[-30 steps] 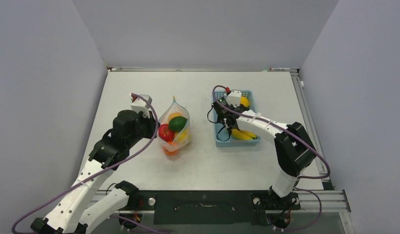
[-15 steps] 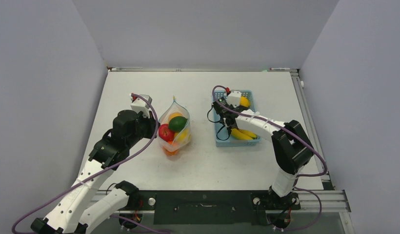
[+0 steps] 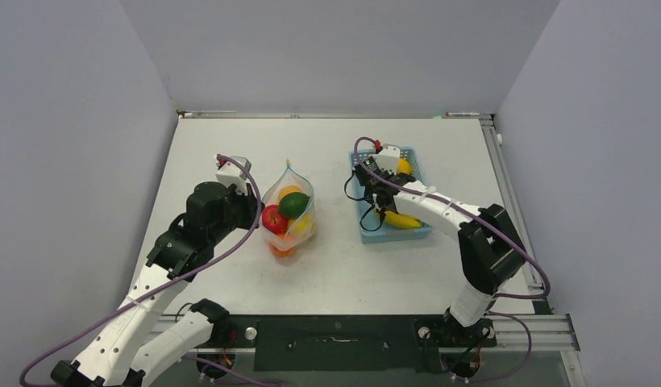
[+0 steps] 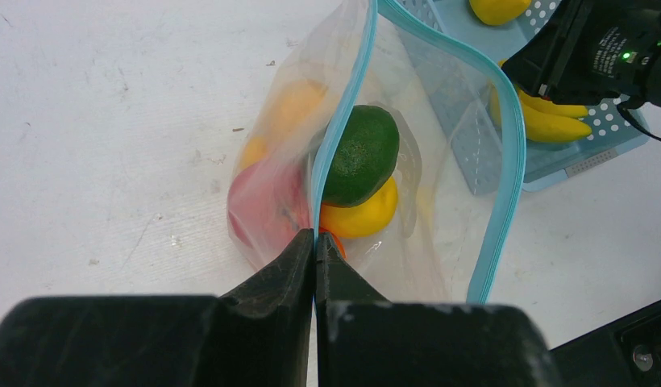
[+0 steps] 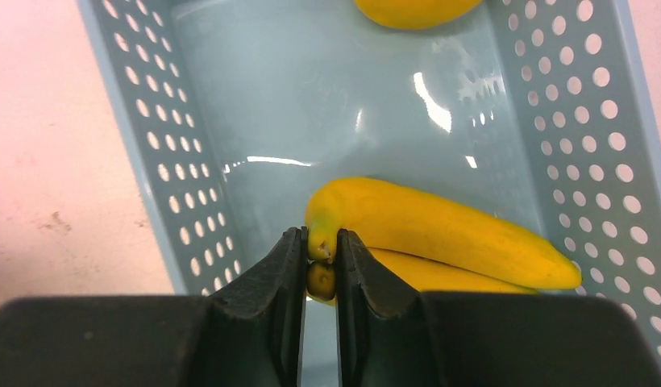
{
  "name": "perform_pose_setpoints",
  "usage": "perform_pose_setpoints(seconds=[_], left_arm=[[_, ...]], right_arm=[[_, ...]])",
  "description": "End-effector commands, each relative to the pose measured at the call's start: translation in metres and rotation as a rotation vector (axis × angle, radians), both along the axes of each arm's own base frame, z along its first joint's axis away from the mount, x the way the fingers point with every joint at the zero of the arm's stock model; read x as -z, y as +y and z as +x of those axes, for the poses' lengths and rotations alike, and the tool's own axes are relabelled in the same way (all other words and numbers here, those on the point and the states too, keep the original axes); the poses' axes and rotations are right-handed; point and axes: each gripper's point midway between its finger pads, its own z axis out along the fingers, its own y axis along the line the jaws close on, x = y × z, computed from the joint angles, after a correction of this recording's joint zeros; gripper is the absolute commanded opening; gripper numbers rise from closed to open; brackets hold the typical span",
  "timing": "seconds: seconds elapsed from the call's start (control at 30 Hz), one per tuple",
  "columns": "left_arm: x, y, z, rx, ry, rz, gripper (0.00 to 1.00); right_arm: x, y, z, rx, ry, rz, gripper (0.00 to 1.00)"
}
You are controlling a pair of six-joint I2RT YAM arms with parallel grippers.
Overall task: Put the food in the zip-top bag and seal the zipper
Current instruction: Pick up the fake fruit from the bin, then place the fake fruit in the zipper food storage bag.
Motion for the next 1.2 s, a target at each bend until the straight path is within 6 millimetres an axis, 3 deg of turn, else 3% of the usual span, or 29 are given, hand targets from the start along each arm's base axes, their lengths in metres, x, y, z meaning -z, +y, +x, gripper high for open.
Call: perform_pose_setpoints(seconds=[0.0,0.27,0.47,0.7,1.17], left_arm=[[-0.016,0.000,0.006,-0.010,-0.059,-0.028,0.00],[-0.016,-0.001,0.005,-0.006,-0.059,-0.031,0.00],[-0.016,-0.001,0.005,-0.004,-0.057,-0.031,0.00],[-0.016,-0.002,0.005,0.004,-0.058,-0.033,0.00],[-0.016,-0.008,0.002,0.042,-0.057,-0.039,0.00]], right_arm=[[-0.053,0.006,0.007,-0.002,-0.133,0.120,0.05],[-0.118,0.012,0.003,-0.047,-0.277,0.254,0.05],[-0.176,0.036,-0.008,-0.186,-0.411,0.446,0.05],[-0.242,0.068,-0.030,-0.421,-0.516,0.617,0.05],[-0.337,0.116,-0.088,-0.858,-0.675,0.886,0.05]])
